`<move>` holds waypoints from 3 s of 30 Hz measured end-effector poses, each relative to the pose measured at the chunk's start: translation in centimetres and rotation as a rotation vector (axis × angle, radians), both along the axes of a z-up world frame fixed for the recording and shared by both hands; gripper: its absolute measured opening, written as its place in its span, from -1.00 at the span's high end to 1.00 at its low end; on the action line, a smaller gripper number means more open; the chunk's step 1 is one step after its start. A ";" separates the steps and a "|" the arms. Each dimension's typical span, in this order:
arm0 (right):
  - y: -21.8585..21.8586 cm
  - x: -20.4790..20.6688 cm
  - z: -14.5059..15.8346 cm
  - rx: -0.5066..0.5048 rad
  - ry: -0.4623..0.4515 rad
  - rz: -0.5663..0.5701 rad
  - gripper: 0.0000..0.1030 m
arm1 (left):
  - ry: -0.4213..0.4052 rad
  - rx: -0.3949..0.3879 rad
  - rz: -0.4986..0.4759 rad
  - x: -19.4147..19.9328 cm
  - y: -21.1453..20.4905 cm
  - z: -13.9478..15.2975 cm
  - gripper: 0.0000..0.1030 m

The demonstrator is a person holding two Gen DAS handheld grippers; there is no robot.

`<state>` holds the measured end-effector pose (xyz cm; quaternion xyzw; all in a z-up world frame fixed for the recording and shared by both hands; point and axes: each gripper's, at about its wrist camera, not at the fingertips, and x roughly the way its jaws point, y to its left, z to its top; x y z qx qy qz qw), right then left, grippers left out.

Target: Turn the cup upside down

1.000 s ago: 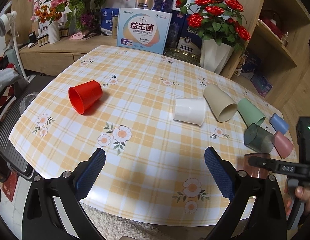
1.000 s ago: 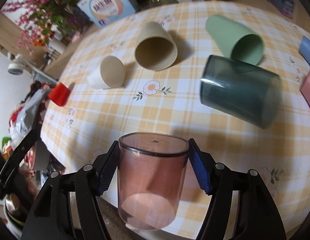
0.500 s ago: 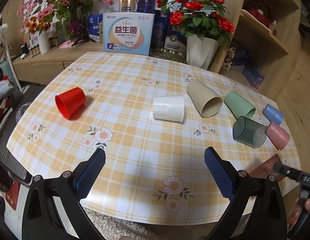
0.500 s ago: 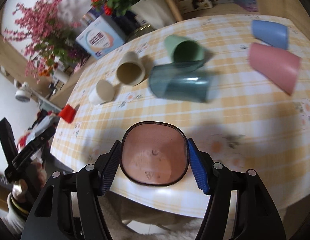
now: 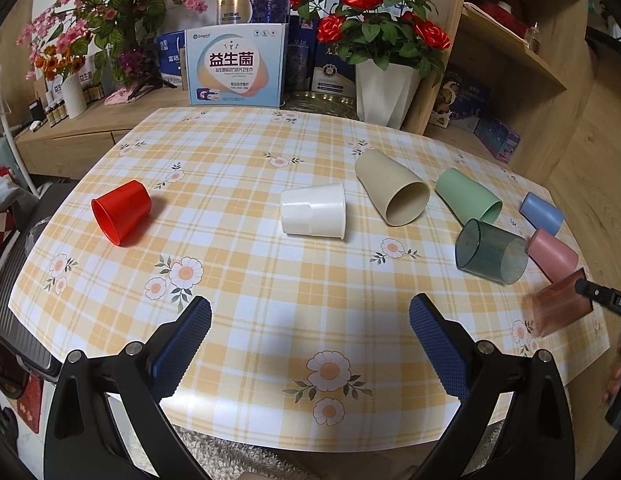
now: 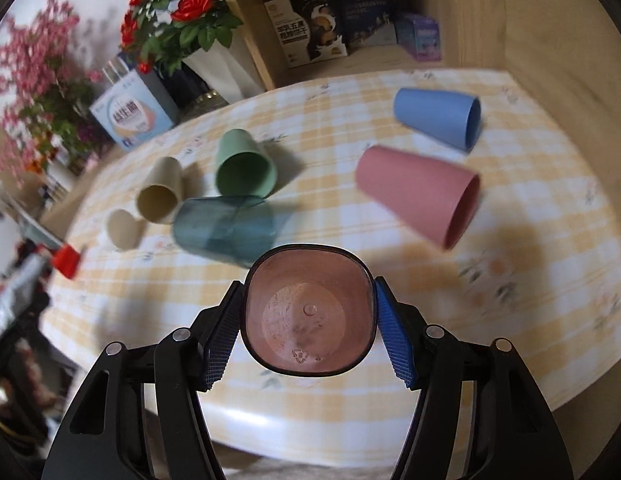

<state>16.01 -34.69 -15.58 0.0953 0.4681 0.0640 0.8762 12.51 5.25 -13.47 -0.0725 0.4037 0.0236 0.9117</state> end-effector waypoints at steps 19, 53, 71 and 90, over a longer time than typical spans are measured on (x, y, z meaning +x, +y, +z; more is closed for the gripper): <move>5.0 2.2 -0.9 -0.259 -0.004 0.131 -0.20 | 0.002 -0.002 0.017 -0.1 0.7 -0.2 -0.88; 5.2 -4.0 11.1 -0.144 -0.254 0.000 -0.69 | -0.251 0.106 -0.050 -2.8 -1.9 11.2 -0.88; 7.9 -11.4 16.4 -0.123 -0.431 0.010 -0.69 | -0.391 0.142 -0.084 -8.3 -4.7 15.5 -0.88; 7.9 -11.8 16.8 -0.146 -0.440 -0.019 -0.69 | -0.391 0.159 -0.086 -8.5 -4.9 15.4 -0.88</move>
